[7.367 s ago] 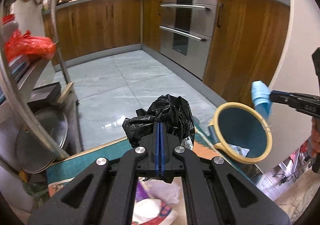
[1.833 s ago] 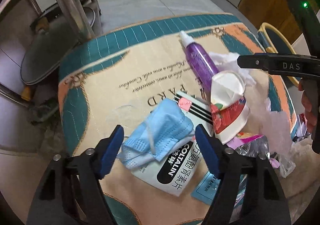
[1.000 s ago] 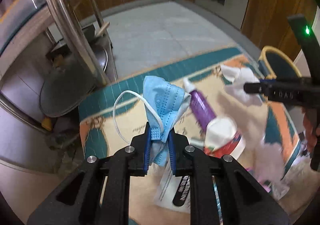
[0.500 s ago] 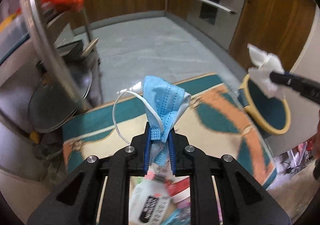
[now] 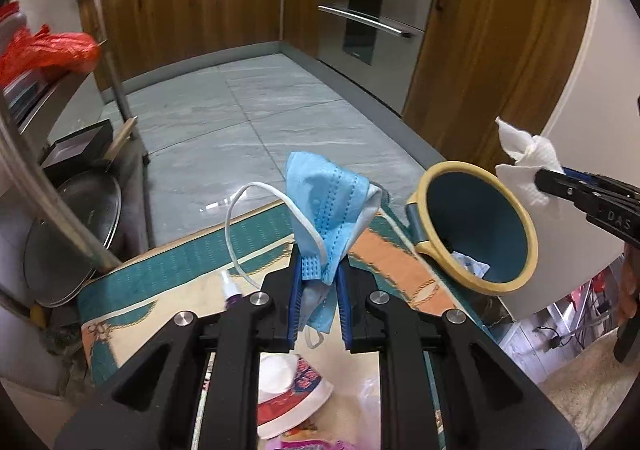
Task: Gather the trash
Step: 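Release the white tissue into the bin with the right tool while the left drops the blue mask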
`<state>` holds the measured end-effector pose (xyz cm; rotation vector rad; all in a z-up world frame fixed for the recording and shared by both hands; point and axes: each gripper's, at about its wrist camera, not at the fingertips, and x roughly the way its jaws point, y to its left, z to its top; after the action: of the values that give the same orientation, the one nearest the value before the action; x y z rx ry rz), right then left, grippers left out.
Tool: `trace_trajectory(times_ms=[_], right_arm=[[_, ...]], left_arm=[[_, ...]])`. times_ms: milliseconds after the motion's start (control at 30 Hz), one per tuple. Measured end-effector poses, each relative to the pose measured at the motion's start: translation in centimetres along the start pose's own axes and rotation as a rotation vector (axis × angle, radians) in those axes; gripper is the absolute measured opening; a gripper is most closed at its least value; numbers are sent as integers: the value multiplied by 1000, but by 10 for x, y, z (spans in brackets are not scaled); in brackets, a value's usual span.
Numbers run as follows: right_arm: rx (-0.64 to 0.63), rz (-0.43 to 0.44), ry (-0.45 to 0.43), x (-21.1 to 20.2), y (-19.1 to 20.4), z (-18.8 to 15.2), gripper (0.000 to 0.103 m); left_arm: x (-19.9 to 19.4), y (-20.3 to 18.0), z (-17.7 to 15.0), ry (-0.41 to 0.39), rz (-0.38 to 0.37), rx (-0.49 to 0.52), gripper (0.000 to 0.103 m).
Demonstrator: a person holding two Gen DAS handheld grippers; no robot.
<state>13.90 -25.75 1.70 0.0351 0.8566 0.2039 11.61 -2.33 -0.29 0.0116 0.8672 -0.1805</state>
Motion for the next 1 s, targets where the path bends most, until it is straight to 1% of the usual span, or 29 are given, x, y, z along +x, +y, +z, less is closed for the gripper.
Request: trace_trajectory(times_ms=[100,233,400,467,600,833,1000], right_arm=[[-20,-53,-16,1,-13,0,29],[38,-52,19,8,-34,-7,29],[47,-92,26,10,-54,-12,29],[63,-97,33,10,-64,-14,29],[75,-133,50,15,-83,-17,29],[157,-161,90,24,-123,-27,29],[207,-171,113,31,-144,-34,29]], left_arm=[[7,-9,2,6,-10,11,15],[17,-23,5,18,-23,29,15],[29,-54,9,12,-54,82,15],[33,-64,9,9,-63,97,15],[44,-84,11,16,-89,119,15],[58,-115,11,12,-128,165,15],[66,-141,9,2,-178,237,15]])
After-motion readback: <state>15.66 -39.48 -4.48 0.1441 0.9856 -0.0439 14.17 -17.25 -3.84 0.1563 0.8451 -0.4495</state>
